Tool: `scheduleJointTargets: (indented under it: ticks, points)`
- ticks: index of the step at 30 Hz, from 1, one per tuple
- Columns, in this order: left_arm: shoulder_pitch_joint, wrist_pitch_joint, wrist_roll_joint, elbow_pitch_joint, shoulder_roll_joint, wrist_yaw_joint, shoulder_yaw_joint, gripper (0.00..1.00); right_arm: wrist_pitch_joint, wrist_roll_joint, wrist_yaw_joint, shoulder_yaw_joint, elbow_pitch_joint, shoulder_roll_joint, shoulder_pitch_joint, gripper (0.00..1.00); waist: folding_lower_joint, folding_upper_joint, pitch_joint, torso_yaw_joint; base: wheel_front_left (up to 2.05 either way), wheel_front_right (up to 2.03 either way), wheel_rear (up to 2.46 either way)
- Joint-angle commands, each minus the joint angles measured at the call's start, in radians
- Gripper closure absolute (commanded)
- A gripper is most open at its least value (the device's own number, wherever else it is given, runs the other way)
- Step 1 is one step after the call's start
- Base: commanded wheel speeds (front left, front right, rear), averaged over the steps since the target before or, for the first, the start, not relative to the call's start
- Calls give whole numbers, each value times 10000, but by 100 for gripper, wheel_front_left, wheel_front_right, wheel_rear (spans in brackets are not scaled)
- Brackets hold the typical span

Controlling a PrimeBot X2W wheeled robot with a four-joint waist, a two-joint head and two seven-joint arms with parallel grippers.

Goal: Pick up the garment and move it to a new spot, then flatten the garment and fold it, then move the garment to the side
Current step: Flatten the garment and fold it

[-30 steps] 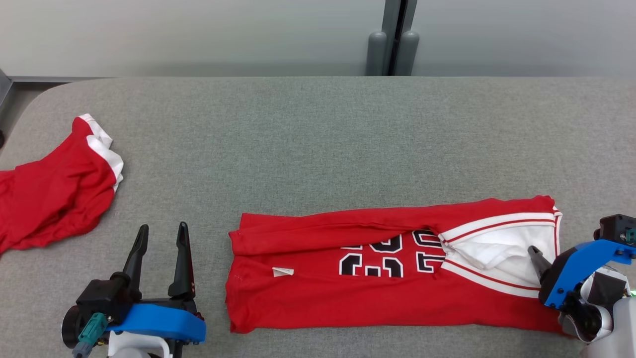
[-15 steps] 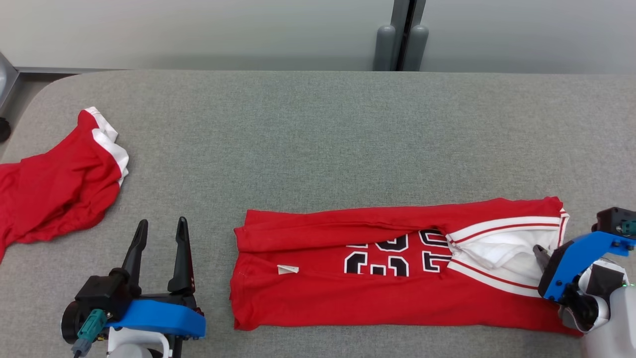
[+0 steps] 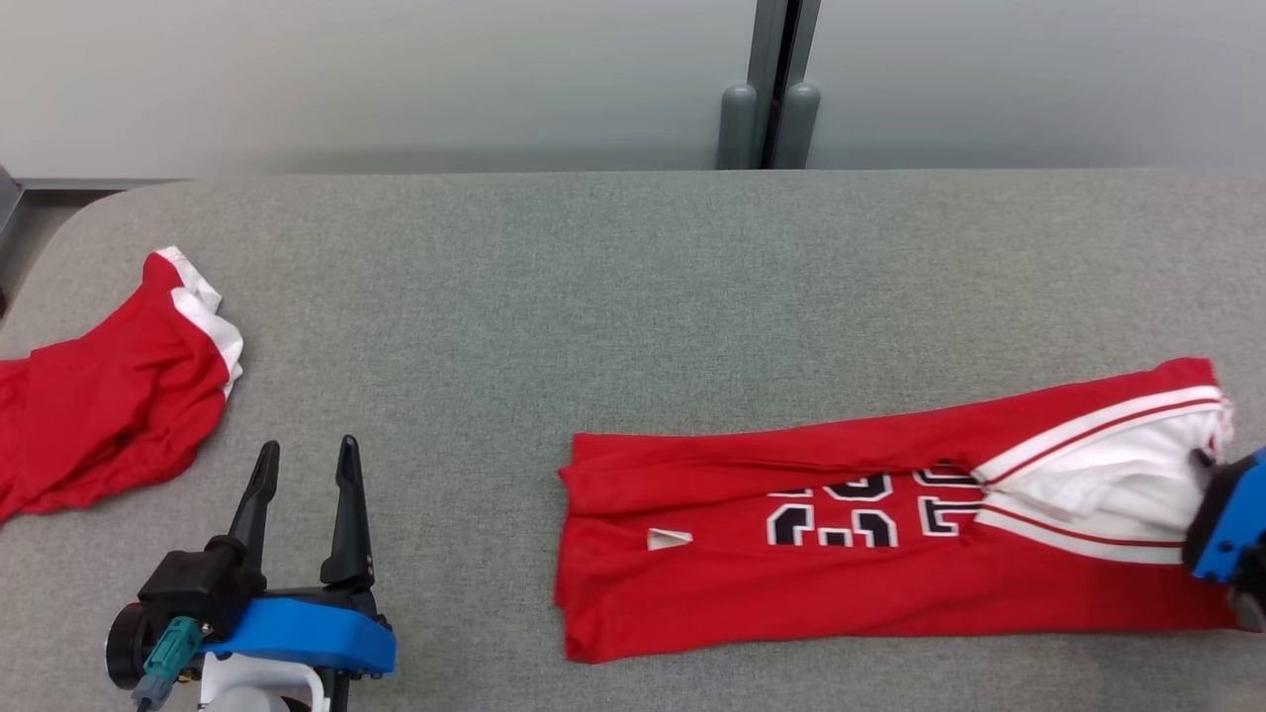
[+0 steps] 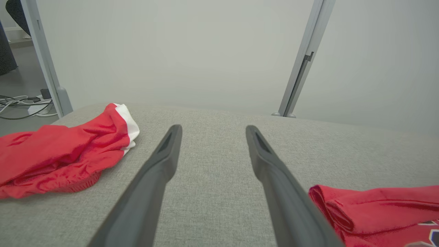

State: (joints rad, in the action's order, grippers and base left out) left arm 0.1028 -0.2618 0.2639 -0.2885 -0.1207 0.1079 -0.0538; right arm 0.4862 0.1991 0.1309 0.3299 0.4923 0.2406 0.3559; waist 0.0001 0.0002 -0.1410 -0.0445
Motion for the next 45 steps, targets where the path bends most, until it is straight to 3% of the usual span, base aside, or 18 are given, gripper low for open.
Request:
scheduleJointTargets:
  ticks: [1, 6, 11, 21, 32, 45]
  points:
    - [-40, -14, -19, -16, -77, -19, -19, 0, 116, -46, -2, 110, -332, 242, -182, 100, -1, -2, 111, 73, 0, 0, 0]
    - [-122, 135, 51, -33, -117, -72, -54, 0, 587, -150, -1, 335, -1265, 478, -527, 100, -1, -2, 435, 172, 0, 0, 0]
    - [-235, 432, 138, 39, -149, -86, -129, 0, 1200, -218, -1, 2, -2329, -43, -734, 100, -1, -2, 688, 231, 0, 0, 0]
    - [-386, 768, 234, 334, -199, -111, -269, 0, 1930, 181, -1, -2664, -3264, -843, -462, 100, -1, -2, 812, 53, 0, 0, 0]
    - [-380, 910, 258, 458, -85, -109, -667, 0, 1306, 1133, -1, -5479, -1780, -1766, 277, 100, -1, -2, 765, -669, 0, 0, 0]
    - [-371, 888, 350, 367, -13, -161, -923, 0, 85, 2634, 1, -7199, 303, -1901, 1076, 100, -1, -2, 734, -1118, 0, 0, 0]
